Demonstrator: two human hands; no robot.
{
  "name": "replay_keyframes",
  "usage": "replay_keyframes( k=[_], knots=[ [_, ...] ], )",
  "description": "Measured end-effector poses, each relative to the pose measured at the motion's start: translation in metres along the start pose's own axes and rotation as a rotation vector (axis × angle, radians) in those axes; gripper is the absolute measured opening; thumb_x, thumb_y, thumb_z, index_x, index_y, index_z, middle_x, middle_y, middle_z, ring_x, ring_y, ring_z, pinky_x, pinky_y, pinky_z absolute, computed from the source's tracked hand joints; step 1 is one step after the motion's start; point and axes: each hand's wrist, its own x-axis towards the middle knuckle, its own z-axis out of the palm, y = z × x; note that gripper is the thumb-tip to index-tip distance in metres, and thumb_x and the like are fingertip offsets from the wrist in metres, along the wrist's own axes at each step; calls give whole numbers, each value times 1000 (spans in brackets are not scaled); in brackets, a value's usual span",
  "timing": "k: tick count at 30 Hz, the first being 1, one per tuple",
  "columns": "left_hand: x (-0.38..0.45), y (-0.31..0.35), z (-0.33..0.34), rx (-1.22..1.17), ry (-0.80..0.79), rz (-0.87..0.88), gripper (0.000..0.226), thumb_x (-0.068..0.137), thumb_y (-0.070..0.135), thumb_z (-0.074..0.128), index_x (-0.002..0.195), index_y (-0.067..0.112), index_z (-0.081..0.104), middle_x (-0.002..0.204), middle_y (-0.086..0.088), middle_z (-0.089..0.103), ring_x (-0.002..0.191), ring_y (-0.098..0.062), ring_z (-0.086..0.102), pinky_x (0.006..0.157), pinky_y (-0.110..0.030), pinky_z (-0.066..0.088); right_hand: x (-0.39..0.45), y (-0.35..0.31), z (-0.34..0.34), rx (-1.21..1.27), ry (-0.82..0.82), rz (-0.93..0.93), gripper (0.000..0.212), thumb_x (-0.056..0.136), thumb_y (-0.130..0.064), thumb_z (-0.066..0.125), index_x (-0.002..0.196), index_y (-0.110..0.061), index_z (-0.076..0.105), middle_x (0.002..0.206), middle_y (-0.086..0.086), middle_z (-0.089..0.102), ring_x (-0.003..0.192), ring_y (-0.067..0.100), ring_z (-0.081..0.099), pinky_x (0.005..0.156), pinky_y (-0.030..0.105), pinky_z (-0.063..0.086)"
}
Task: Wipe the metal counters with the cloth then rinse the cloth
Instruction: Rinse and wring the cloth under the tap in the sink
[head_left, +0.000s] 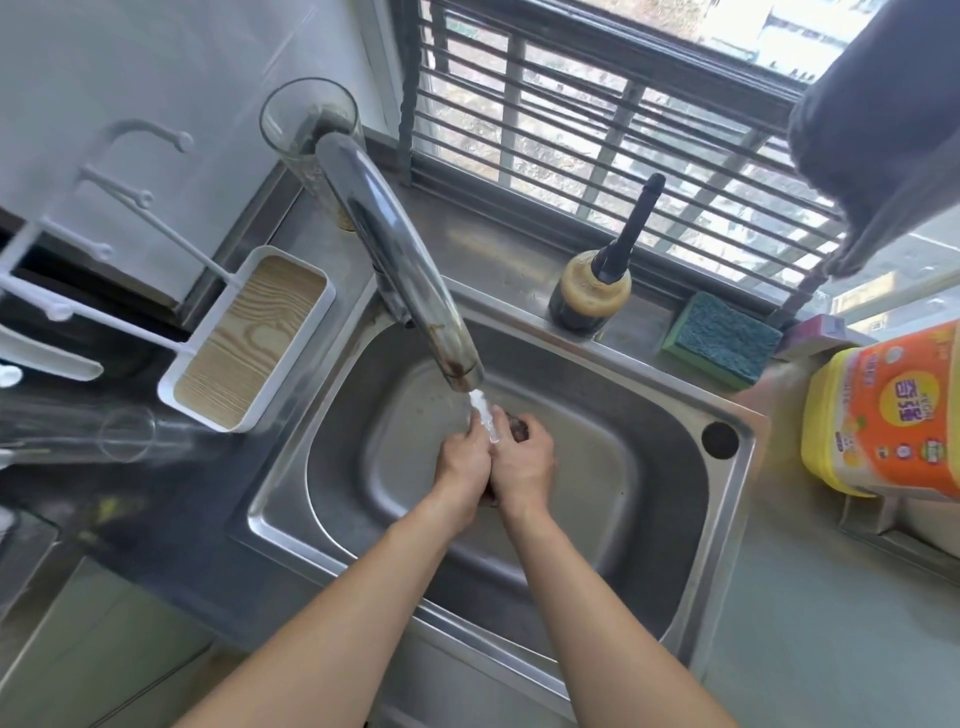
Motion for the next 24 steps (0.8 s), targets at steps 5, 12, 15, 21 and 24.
replay_keyframes(
  k=[5, 12, 15, 21, 24],
  knots=[
    [-2, -5, 0, 6, -12, 44, 45, 97, 48, 57, 93, 6, 74, 81, -5, 74, 73, -17, 69, 53, -22, 53, 3, 0, -2, -64, -6, 80, 44, 93, -38, 66, 59, -11, 59, 56, 3, 57, 64, 24, 56, 71, 36, 47],
    [4, -8, -16, 171, -185, 257, 34, 95, 46, 59, 82, 17, 71, 80, 0, 72, 82, -17, 67, 81, -35, 52, 9, -6, -9, -32, -15, 261, 33, 93, -35, 57, 83, -9, 74, 93, 15, 76, 92, 34, 68, 84, 36, 54],
    [12, -12, -32, 385, -207, 306, 55, 76, 73, 60, 104, 26, 64, 103, 6, 74, 98, -14, 69, 94, -39, 54, 18, -6, -18, 212, 58, 464, 24, 93, -28, 57, 88, -8, 70, 87, 11, 71, 83, 32, 68, 79, 36, 57],
    [11, -11, -52, 541, -272, 241, 25, 83, 34, 76, 103, 23, 65, 90, -4, 75, 72, -19, 71, 59, -32, 58, 21, -1, -19, 497, 16, 445, 12, 94, -18, 61, 99, -11, 69, 90, 13, 72, 74, 27, 67, 63, 30, 53],
    [14, -4, -45, 324, -11, 201, 29, 89, 15, 58, 117, 24, 56, 111, -6, 70, 66, -20, 66, 50, -27, 51, 14, -2, -17, 586, 51, 379, 11, 93, -5, 59, 99, -12, 65, 93, 13, 70, 77, 25, 66, 68, 32, 53]
  ],
)
